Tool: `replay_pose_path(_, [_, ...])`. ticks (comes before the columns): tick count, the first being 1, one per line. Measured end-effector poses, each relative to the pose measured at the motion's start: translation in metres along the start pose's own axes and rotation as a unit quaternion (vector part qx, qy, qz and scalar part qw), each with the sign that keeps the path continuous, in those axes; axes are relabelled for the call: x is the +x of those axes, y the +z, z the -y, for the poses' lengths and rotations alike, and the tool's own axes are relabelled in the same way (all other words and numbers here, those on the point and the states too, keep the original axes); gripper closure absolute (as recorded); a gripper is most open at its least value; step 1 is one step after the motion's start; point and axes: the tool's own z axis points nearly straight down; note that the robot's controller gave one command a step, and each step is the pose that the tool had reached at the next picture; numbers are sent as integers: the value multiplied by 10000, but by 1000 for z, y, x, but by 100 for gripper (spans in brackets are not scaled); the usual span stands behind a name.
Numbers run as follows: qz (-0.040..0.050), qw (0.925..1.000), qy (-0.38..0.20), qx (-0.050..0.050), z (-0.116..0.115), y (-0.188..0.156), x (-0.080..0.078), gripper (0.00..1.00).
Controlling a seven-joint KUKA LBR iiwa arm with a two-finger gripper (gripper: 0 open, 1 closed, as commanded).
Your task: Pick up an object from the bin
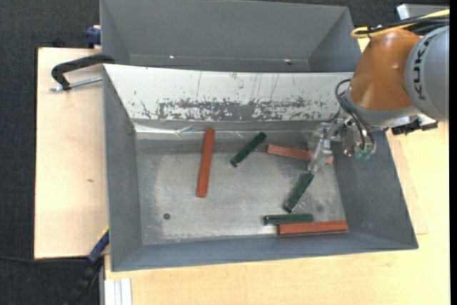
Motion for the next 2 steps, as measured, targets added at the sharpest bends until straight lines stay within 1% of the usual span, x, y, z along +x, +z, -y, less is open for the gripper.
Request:
replay_pose_path(1, [-1,10000,1,0,0,0,0,100])
replay_pose_path(2, [33,9988,-492,7,21,-168,14,100])
